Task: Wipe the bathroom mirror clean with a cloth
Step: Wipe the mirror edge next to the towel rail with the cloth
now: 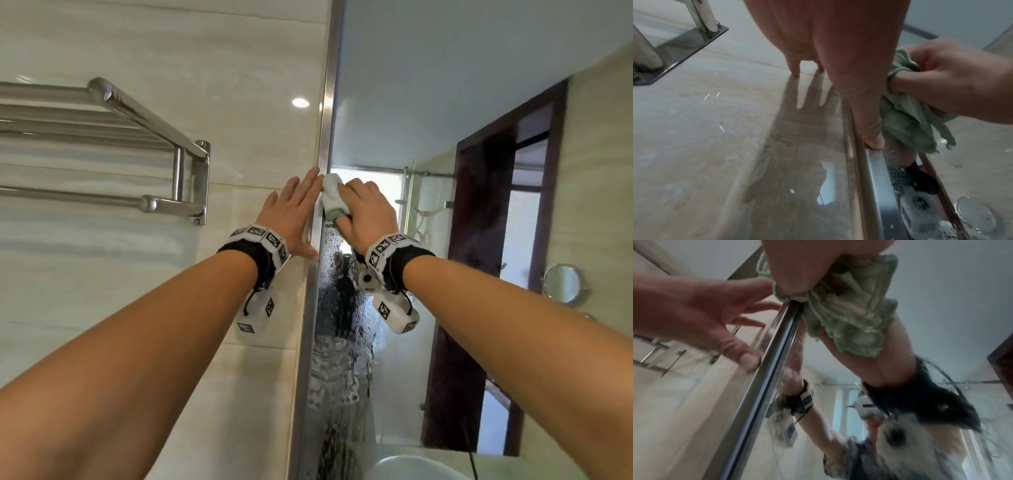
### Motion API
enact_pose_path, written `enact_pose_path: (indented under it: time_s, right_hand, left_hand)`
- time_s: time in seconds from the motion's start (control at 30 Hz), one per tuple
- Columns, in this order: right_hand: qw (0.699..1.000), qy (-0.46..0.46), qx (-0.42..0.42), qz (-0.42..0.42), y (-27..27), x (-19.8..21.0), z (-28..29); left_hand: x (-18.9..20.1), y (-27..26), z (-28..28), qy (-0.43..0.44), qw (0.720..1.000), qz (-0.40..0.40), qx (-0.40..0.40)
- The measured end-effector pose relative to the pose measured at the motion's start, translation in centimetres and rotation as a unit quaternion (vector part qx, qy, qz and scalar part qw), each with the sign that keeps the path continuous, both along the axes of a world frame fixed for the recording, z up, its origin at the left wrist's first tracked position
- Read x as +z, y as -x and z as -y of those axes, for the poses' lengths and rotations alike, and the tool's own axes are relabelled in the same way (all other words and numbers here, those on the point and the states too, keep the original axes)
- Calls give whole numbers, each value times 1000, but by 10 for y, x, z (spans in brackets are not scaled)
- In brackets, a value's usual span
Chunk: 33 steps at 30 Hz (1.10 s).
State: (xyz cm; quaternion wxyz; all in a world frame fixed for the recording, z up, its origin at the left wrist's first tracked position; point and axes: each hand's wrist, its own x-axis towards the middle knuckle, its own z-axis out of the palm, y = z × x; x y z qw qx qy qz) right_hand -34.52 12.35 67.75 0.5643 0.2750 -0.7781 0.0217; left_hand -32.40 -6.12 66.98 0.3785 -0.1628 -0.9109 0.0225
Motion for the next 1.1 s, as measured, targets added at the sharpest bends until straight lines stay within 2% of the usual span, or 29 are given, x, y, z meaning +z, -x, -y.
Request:
enact_pose_path:
  time_s: [0.07, 0.23, 0.37, 0.43, 0.5, 0.67, 0.77, 0.87, 0.97, 1.1]
  right_hand:
    - [999, -28, 0, 15, -3, -19, -7]
    - [994, -102, 18, 46, -4, -70, -24]
    - [982, -142, 12, 126, -17, -79, -29]
    - [980, -108, 17, 165, -23, -81, -33]
    - [986, -48, 28, 158, -31, -83, -44]
    - [996, 65, -14, 54, -44, -57, -89]
    - [986, 162, -31, -1, -35, -35, -114]
    - [967, 247, -67, -7, -26, -16, -126]
    - [953, 287, -95, 20, -16, -14, -124]
    - [954, 288, -79, -24, -3, -33, -117]
  left_hand:
    - [-6, -3, -3, -4, 1000, 9, -4]
    - [-27, -7, -10, 22, 997, 41, 56]
    - [-27, -15, -15, 18, 994, 40, 95]
    - [-27, -20, -19, 14, 992, 42, 115]
    - [-30, -24, -24, 3, 992, 43, 122]
    - [-46, -28, -30, -19, 993, 58, 102]
    - [-57, -23, -33, -15, 993, 75, 94]
    - [-60, -17, -35, -8, 993, 62, 97]
    - [-61, -13, -35, -7, 994, 54, 90]
    - [-63, -9, -30, -14, 997, 48, 64]
